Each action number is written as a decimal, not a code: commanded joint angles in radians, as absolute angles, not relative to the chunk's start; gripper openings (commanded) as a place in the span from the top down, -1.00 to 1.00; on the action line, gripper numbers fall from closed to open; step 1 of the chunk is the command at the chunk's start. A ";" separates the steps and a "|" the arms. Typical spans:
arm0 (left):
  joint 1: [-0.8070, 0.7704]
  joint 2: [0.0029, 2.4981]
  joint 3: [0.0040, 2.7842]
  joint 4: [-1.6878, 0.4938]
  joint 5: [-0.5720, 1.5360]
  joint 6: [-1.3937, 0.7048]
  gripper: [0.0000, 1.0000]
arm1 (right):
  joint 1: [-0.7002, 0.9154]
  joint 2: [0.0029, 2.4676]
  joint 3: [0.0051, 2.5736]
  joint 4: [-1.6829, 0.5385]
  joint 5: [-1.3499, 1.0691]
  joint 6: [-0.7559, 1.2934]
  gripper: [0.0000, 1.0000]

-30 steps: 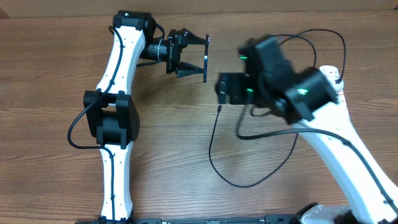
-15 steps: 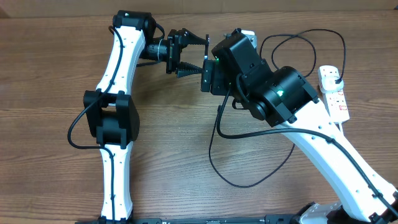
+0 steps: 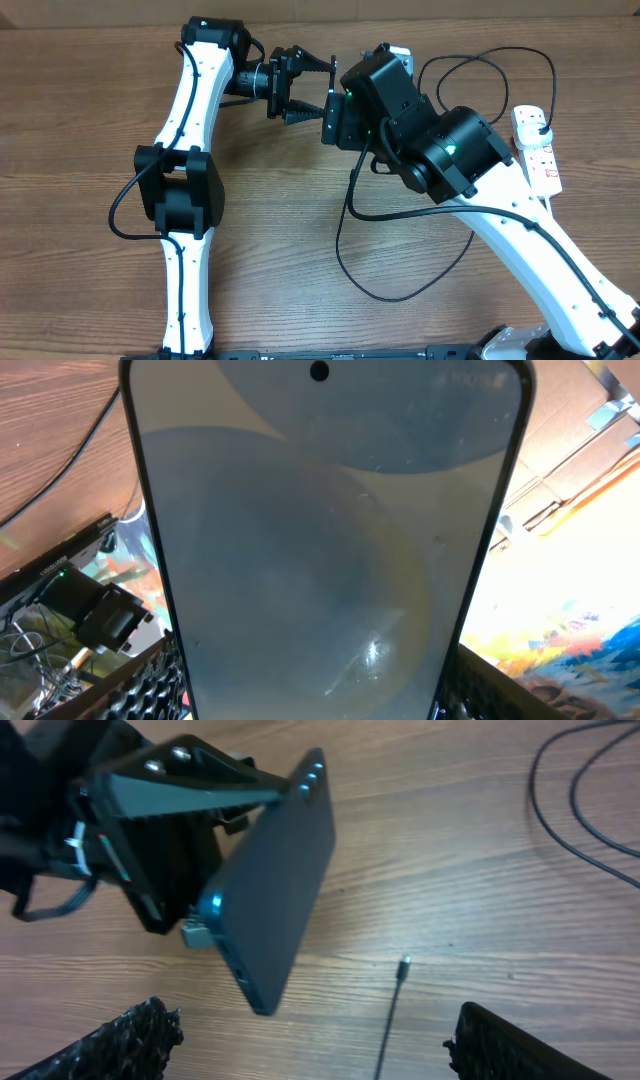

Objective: Plug charger to phone and switch on socket

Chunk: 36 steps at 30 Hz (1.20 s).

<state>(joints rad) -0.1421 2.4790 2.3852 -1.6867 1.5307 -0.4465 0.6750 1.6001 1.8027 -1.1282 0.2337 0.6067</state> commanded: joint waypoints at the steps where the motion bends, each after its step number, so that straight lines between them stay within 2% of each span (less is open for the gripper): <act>1: -0.138 2.474 2.411 -1.690 1.581 -0.453 -0.43 | 0.679 1.596 1.834 -1.111 0.208 0.614 -0.79; 19: -0.138 2.474 2.411 -1.690 1.581 -0.462 -0.42 | 0.680 1.646 1.833 -1.108 0.253 0.614 -0.74; 23: -0.138 2.474 2.411 -1.690 1.581 -0.497 -0.43 | 0.686 1.647 1.833 -1.084 0.242 0.612 -0.64; 26: -0.138 2.474 2.411 -1.690 1.581 -0.510 -0.42 | 0.702 1.650 1.833 -1.061 0.247 0.594 -0.64; 36: -0.139 2.474 2.411 -1.690 1.580 -0.510 -0.40 | 0.739 1.733 1.833 -1.018 0.410 0.595 -0.52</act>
